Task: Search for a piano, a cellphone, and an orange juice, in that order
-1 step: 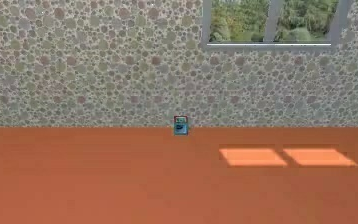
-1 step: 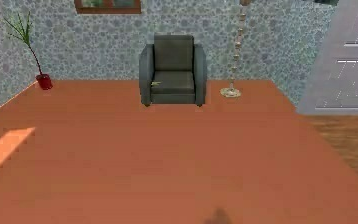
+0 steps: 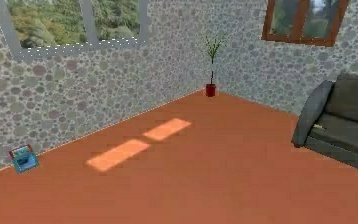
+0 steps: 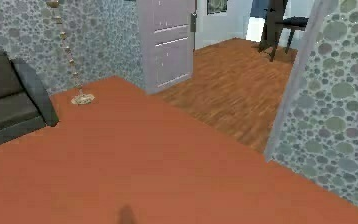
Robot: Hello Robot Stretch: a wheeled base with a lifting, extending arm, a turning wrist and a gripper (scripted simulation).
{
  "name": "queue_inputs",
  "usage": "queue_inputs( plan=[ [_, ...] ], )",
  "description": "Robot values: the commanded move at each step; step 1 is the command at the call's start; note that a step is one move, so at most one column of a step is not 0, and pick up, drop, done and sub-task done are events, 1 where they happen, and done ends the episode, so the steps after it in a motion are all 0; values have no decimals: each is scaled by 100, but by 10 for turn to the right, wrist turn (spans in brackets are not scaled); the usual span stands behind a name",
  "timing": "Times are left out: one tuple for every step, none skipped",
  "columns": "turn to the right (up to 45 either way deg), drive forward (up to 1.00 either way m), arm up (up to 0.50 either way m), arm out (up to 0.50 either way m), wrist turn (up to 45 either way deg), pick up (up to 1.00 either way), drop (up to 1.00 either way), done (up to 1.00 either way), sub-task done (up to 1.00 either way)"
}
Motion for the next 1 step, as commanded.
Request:
queue_inputs(
  plan=[
    [450, 0, 0, 0, 0, 0, 0, 0, 0]
  ],
)
